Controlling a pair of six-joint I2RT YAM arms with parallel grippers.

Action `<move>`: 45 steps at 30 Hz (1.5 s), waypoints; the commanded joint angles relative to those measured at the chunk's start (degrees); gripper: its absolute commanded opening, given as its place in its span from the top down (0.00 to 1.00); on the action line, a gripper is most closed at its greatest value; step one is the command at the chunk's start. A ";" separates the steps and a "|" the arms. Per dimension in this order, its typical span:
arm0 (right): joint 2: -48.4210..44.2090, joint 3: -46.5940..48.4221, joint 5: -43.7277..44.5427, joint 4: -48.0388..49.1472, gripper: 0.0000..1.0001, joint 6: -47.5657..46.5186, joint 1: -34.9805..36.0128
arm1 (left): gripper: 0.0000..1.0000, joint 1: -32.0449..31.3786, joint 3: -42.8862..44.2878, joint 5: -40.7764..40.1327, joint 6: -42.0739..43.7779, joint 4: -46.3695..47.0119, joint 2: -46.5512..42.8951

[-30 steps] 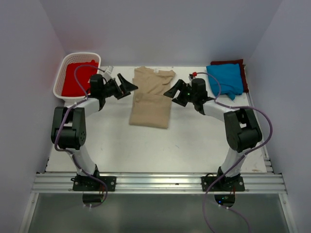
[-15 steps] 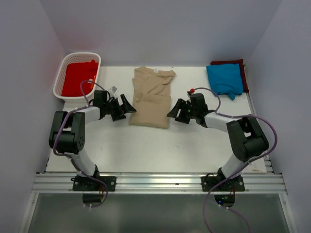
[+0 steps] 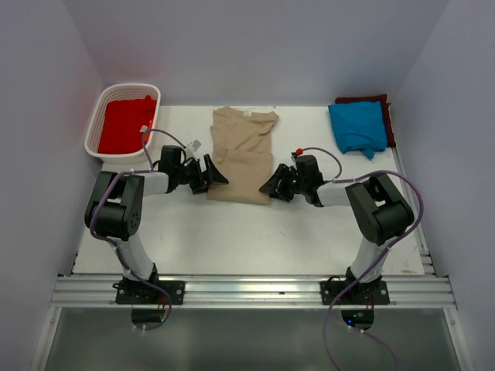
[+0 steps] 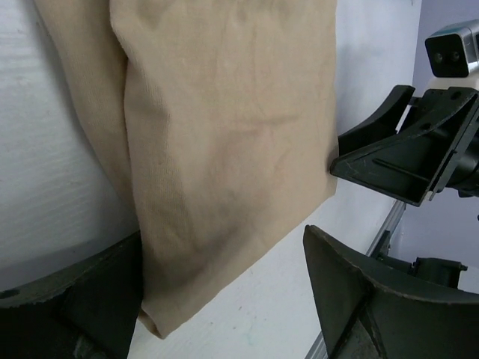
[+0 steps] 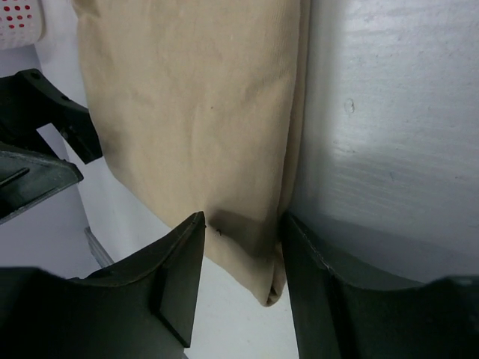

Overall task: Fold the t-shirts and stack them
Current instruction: Grab one side of the 2/3 rectangular tshirt with both arms

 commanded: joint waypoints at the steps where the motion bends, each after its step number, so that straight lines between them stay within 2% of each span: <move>1: -0.07 -2.03 1.42 -0.80 0.51 1.12 1.56 | 0.16 -1.15 -4.27 -2.19 2.29 -9.57 1.88; 5: -1.57 -4.22 1.95 -1.07 0.60 1.38 2.71 | 0.22 -1.42 -8.13 -2.10 2.73 -9.60 0.83; 6: -1.92 -4.66 2.13 -0.98 0.71 1.38 2.97 | 0.23 -1.42 -9.19 -2.19 2.73 -8.72 0.48; 9: -2.80 -6.16 1.69 -0.37 0.89 1.56 3.15 | 0.32 -1.42 -13.05 -0.70 1.95 -4.00 0.56; 10: -3.15 -6.42 1.69 -0.72 0.99 1.38 3.23 | 0.41 -1.68 -15.50 0.44 1.42 -2.58 0.39; 14: -7.62 -8.79 1.08 -3.43 1.00 0.77 4.11 | 0.64 -3.79 -20.70 2.03 -0.16 -0.45 -3.38; 16: -13.22 -9.94 2.12 -6.76 1.00 -0.11 5.60 | 0.74 -5.89 -24.20 1.33 -0.78 -0.72 -8.65; 18: -17.37 -11.69 3.27 -10.02 1.00 -0.99 7.62 | 0.78 -6.86 -26.41 0.45 -1.48 -2.02 -14.26; 19: -21.65 -12.14 4.75 -13.17 0.96 -1.69 8.24 | 0.77 -7.13 -28.25 0.19 -1.57 -2.56 -15.95; 20: -23.52 -13.27 5.38 -14.68 0.73 -2.13 8.85 | 0.75 -7.13 -28.88 -0.68 -1.40 -3.35 -17.44; 21: -25.63 -13.63 6.51 -16.35 0.65 -2.66 9.64 | 0.73 -7.13 -29.23 -1.21 -1.14 -5.09 -19.72; 24: -31.71 -15.21 10.65 -22.51 0.49 -4.94 9.91 | 0.69 -7.13 -30.03 -2.80 -0.70 -6.42 -21.67; 28: -34.18 -15.92 14.08 -27.52 0.45 -7.67 9.83 | 0.67 -7.13 -28.80 -3.07 -0.26 -6.43 -19.05; 33: -34.18 -18.29 14.70 -27.97 0.45 -7.32 9.83 | 0.67 -7.13 -28.27 -3.33 -0.52 -6.69 -18.07; 45: -29.53 -23.04 12.42 -17.88 0.48 -4.77 9.91 | 0.60 -7.13 -28.89 -4.73 -1.05 -7.57 -20.27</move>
